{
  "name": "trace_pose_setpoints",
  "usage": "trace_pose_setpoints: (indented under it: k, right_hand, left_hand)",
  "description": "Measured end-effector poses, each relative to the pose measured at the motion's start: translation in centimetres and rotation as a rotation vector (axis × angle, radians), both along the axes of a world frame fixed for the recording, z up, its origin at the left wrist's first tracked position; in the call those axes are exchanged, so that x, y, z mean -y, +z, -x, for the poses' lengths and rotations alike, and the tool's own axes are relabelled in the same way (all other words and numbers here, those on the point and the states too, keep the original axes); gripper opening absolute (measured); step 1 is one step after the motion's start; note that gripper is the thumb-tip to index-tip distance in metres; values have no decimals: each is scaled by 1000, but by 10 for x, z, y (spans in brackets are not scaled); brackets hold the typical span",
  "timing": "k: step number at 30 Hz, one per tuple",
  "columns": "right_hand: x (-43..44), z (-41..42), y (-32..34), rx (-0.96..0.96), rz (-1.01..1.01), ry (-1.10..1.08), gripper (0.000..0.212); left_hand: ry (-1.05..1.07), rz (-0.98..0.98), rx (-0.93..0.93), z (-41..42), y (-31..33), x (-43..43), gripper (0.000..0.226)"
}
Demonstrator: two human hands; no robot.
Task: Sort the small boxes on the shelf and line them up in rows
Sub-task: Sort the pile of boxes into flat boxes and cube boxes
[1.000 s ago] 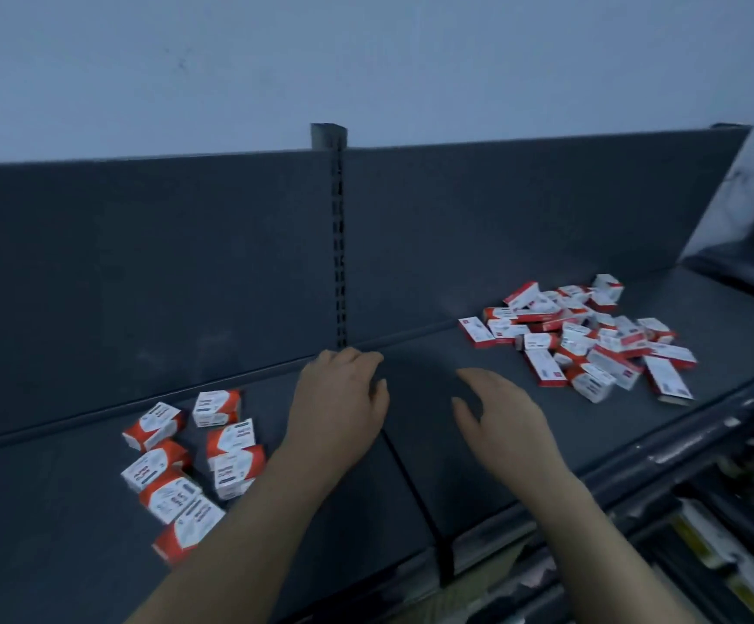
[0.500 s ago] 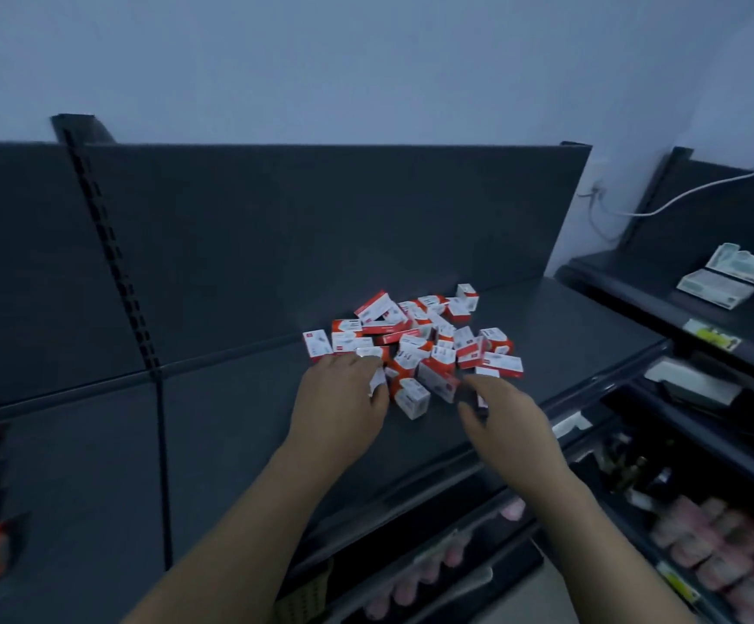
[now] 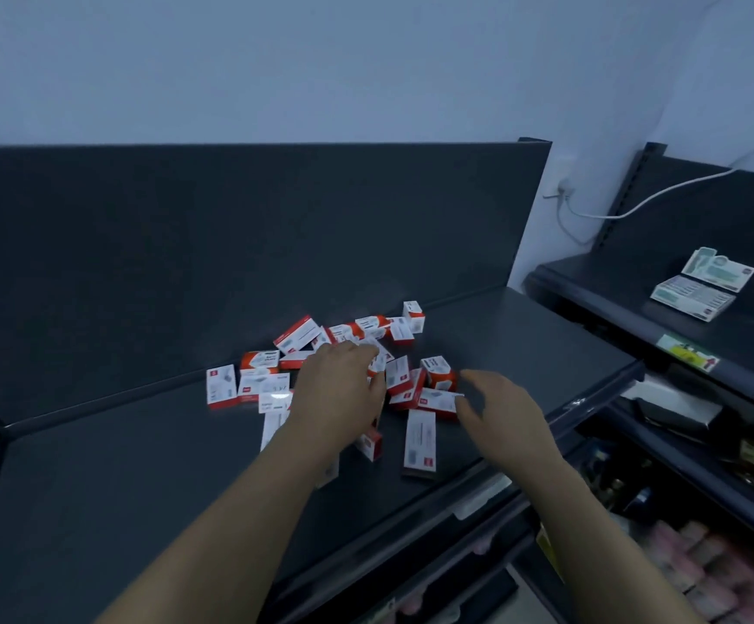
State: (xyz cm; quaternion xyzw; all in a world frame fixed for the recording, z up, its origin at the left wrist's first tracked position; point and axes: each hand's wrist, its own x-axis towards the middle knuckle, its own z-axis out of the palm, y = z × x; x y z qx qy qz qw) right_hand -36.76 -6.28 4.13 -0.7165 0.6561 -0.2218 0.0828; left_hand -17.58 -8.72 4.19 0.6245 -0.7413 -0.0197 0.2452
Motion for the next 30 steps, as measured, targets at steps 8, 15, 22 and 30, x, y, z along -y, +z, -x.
trace_pose_setpoints:
  k: [8,15,22,30]
  right_hand:
    - [96,16,-10,39,-20,-21,47]
    - [156,20,-13,68,-32,14,48]
    - [214,27,-25,52,-67,119,53]
    - [264,25,-37,120,-206,383,52]
  left_hand:
    - [-7,-32,55,4,-4,89,32]
    - [8,-170,101,10,-15,152,20]
    - [53,-307,161,21,-34,192,28]
    - [134,-341,190,32,-41,207,30]
